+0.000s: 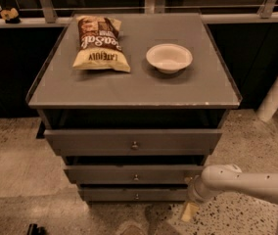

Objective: Close middle drawer

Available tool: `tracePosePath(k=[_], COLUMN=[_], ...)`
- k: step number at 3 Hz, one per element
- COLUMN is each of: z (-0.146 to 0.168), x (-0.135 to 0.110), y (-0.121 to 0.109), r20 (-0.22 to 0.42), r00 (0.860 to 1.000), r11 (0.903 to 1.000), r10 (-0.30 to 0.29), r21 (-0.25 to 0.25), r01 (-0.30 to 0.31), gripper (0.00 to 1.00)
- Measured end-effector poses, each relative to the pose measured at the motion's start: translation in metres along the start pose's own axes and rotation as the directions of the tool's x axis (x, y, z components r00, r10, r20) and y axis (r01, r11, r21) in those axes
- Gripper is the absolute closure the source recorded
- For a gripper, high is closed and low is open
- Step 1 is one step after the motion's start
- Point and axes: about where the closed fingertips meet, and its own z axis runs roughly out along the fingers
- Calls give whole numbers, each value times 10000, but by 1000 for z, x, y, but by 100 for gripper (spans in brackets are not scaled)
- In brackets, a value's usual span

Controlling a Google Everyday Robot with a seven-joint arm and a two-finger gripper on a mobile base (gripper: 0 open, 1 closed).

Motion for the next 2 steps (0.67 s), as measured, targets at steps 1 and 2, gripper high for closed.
tracePosePath(k=[1, 2], z=[24, 24], x=[-31, -30], y=[-10, -10], r20=[216, 215], r00=[9997, 9997], r11=[9993, 9993], r10=[141, 143], r21=[-354, -358], r01=[-133, -135], gripper=[0, 0])
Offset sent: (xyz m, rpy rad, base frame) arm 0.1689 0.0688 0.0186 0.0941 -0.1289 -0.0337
